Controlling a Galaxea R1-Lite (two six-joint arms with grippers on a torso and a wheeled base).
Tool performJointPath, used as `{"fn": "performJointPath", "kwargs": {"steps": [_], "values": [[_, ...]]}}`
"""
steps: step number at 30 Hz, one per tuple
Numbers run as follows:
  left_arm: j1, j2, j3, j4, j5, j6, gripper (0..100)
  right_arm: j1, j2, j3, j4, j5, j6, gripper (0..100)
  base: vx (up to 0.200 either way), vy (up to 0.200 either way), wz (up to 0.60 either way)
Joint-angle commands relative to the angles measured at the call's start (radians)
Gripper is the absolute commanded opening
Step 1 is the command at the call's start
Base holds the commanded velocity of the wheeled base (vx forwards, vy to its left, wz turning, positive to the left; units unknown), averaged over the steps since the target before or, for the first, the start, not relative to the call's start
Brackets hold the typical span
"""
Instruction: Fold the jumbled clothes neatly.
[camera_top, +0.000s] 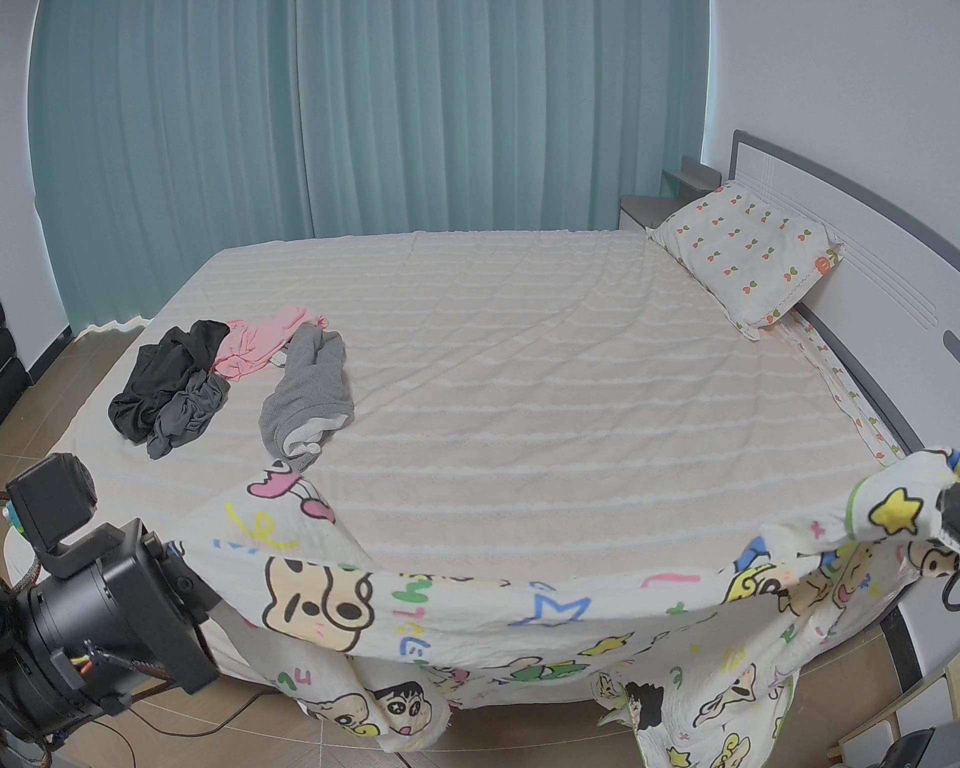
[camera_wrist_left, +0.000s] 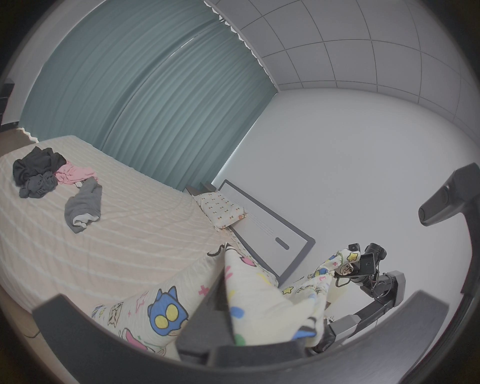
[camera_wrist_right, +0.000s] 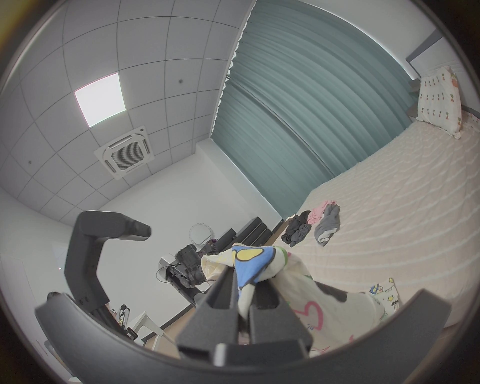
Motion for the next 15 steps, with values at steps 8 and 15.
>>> {"fn": "performJointPath", "kwargs": {"steps": [8, 15], "values": [[-0.006, -0.009, -0.004, 0.069, -0.029, -0.067, 0, -0.006, 0.018, -0.008, 0.004, 0.015, 0.005, 0, 0.0, 0.0, 0.0], [0.023, 0.065, -0.001, 0.118, -0.03, -0.071, 0, -0.062, 0.106, -0.015, 0.003, 0.012, 0.005, 0, 0.0, 0.0, 0.0]]}}
